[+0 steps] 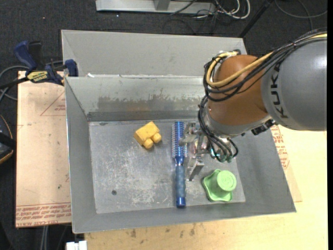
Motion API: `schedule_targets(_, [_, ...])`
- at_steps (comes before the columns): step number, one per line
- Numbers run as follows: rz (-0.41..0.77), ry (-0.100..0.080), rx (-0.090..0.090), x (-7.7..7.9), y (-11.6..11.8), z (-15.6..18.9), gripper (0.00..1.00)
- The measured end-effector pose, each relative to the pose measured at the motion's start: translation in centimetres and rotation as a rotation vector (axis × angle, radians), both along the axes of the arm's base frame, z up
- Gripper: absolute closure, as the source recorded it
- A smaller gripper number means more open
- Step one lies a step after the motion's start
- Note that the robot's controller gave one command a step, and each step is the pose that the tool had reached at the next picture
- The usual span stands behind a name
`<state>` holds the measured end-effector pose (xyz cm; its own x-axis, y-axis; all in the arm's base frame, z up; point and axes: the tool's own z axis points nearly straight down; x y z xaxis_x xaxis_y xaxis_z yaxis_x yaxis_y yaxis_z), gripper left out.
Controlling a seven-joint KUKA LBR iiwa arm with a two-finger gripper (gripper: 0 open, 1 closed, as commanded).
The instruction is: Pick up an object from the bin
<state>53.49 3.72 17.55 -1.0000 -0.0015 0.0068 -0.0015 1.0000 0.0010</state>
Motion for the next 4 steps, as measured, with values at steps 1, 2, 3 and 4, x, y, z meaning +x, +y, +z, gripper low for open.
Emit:
schedule_targets(1, [0.476,-0.014,0.003,3.9,-1.8,-10.0,0.00])
schedule_targets(2, [0.534,-0.019,0.007,5.2,-4.3,-10.0,0.00])
schedule_targets(3, [0.535,-0.012,0.003,5.4,-4.1,-9.7,0.00])
schedule_targets(4, [0.533,-0.011,0.003,5.5,-4.0,-9.6,0.00])
